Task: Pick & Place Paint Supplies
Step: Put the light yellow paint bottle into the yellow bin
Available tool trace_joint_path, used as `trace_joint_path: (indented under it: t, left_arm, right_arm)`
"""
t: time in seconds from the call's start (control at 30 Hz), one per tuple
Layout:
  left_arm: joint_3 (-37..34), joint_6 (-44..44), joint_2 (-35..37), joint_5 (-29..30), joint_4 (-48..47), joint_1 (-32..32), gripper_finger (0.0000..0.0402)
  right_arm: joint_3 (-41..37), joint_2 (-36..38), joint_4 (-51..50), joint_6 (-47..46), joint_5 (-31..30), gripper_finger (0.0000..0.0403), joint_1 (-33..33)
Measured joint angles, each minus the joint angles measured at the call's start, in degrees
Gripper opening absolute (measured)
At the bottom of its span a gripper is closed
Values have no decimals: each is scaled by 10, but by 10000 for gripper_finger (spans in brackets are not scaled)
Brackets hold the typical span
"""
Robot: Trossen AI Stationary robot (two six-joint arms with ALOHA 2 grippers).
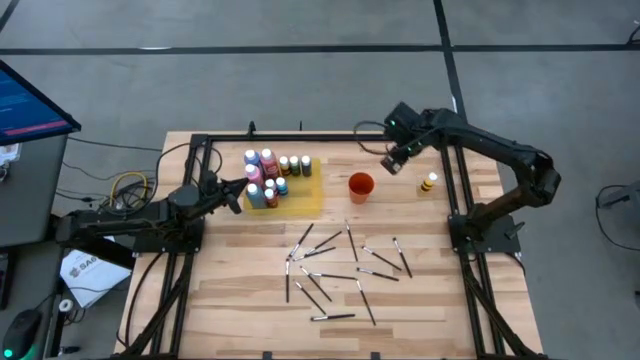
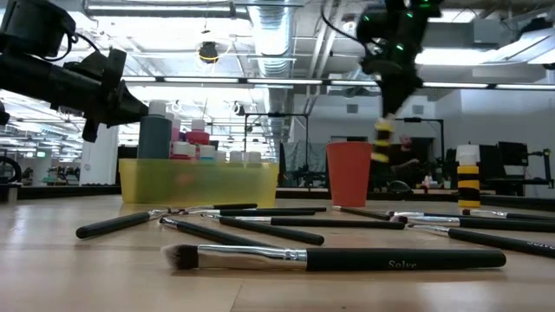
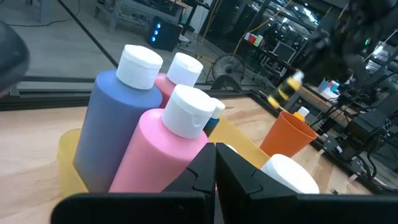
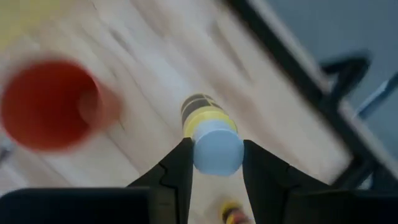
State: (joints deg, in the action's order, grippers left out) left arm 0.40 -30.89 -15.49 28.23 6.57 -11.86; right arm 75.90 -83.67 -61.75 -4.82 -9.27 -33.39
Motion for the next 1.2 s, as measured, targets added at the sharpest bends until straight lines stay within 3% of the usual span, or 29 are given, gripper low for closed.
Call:
trace_joint_path:
  t: [0.67,0.9,1.2]
  left_arm:
    - [0,0,0,0,3,0,1]
    - [0,0,0,0,5,0,1]
    - [0,0,0,0,8,0,1]
  right_arm:
    - [436,-326,-19,104,4,109,160]
    - [488,-404,-29,128,8,109,198]
    - [496,-477,-30,145,8,109,188]
